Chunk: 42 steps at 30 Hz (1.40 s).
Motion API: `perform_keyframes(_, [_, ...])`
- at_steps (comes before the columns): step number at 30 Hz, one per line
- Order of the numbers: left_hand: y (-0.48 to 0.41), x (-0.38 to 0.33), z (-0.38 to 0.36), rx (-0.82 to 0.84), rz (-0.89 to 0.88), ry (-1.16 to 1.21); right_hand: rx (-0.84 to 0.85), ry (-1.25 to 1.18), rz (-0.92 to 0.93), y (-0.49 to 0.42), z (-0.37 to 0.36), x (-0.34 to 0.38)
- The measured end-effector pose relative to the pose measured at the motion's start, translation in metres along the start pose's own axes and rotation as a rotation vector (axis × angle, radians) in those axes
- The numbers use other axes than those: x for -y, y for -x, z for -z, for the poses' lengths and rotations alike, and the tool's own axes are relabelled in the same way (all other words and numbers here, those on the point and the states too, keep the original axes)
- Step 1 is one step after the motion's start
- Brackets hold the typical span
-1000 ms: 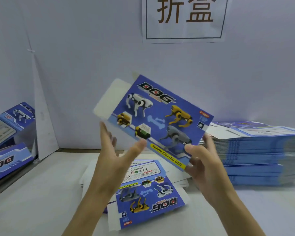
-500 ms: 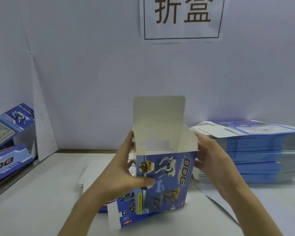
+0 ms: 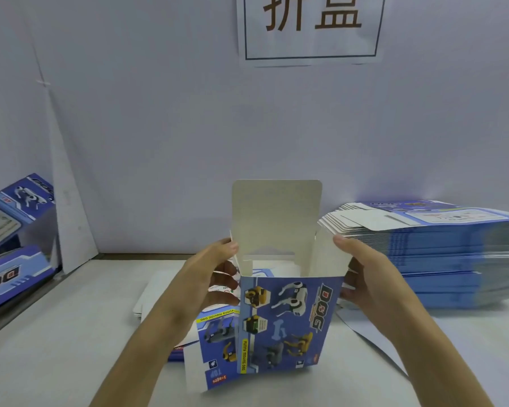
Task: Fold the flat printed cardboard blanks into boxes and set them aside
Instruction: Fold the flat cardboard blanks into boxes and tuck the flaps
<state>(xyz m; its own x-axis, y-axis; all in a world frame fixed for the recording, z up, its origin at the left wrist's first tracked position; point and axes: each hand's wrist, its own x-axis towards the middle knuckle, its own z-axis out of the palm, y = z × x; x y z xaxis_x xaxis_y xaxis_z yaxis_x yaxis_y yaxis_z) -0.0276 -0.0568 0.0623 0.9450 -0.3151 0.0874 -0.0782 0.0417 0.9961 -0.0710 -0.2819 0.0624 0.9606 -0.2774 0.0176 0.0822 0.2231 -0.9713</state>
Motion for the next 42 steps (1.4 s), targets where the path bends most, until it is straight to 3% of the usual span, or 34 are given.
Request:
perform_keyframes(4, [0.001,0.001,-0.002,-0.002,-0.024,0.062,-0.005,-0.216,-0.123,-0.005,0.006,-0.002])
perform_keyframes(7, [0.001,0.004,-0.006,-0.022,-0.027,0.068,0.036,-0.176,-0.095,-0.007,0.009,-0.006])
perform_keyframes(10, [0.0,0.006,-0.011,-0.069,-0.046,0.044,-0.005,0.102,0.04,-0.004,0.006,-0.008])
perform_keyframes(14, [0.0,0.008,-0.011,-0.109,-0.025,0.027,-0.208,0.652,0.356,0.0,-0.002,-0.006])
perform_keyframes(17, [-0.001,0.009,-0.014,-0.116,-0.008,0.022,-0.277,0.754,0.469,0.01,-0.009,-0.004])
perform_keyframes(20, [-0.001,0.008,-0.021,-0.143,0.034,0.046,-0.274,0.854,0.441,0.009,-0.007,-0.005])
perform_keyframes(29, [0.005,-0.007,0.002,0.004,0.041,0.131,-0.32,0.767,0.415,0.005,-0.007,-0.011])
perform_keyframes(39, [-0.013,0.015,0.009,0.025,0.273,0.694,-0.339,0.761,0.392,0.001,-0.004,-0.012])
perform_keyframes(42, [-0.015,0.016,0.015,0.015,0.289,0.609,-0.309,0.714,0.369,0.002,-0.006,-0.012])
